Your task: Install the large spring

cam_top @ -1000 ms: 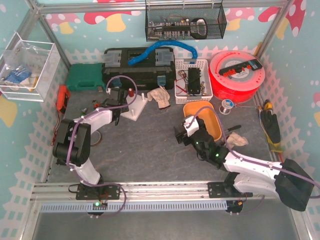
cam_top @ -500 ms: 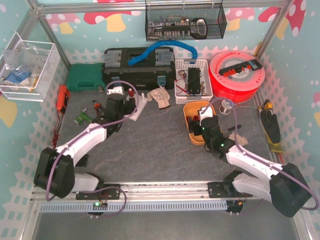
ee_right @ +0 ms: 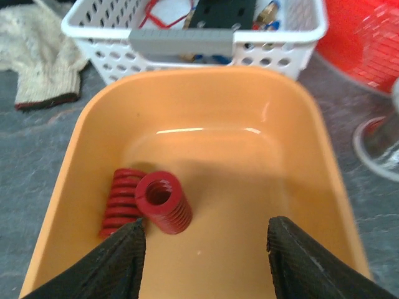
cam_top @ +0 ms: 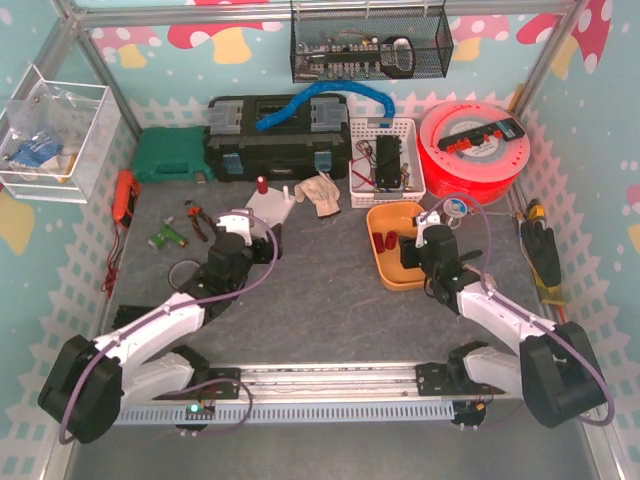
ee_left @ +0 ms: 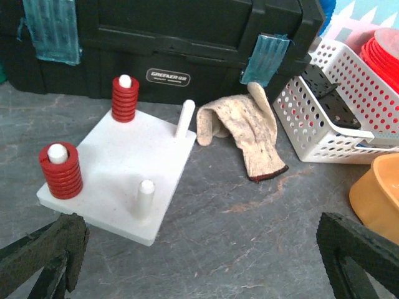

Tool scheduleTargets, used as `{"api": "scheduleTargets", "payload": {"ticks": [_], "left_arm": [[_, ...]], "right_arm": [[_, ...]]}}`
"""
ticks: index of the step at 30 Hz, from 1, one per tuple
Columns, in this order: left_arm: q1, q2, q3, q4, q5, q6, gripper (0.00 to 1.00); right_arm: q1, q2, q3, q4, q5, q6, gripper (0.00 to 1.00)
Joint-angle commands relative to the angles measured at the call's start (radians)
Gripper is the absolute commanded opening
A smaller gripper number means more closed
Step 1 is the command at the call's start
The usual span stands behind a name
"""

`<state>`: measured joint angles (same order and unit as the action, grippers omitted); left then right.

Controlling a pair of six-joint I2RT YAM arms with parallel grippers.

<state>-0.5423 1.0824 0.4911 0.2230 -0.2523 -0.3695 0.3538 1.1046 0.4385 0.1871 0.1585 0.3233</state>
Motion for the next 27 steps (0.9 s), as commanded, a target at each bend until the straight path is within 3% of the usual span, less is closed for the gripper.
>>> {"api": "scheduleTargets", "payload": {"ticks": [1, 6, 10, 19, 27], "left_arm": [[-0.016, -0.052, -0.059, 0.111, -0.057, 0.040, 0.99], [-0.017, -0.070, -0.058, 0.114, -0.028, 0.052, 0.99], [-0.029, -0.084, -0.059, 0.112, -0.015, 0.050, 0.99], [-0.040, -0.100, -0.063, 0.109, -0.020, 0.055, 0.99], [-0.041, -0.107, -0.066, 0.108, -0.048, 0.058, 0.99]], "right_arm": [[-0.009, 0.050, -0.018, 0.057, -0.115, 0.003, 0.55], [-0.018, 0.181, -0.022, 0.179, -0.126, -0.024, 0.55], [-0.018, 0.286, 0.036, 0.173, -0.139, 0.004, 0.53], [-0.018, 0.362, 0.037, 0.293, -0.088, 0.038, 0.57], [-0.018, 0.450, 0.075, 0.321, -0.112, 0.033, 0.53]]}}
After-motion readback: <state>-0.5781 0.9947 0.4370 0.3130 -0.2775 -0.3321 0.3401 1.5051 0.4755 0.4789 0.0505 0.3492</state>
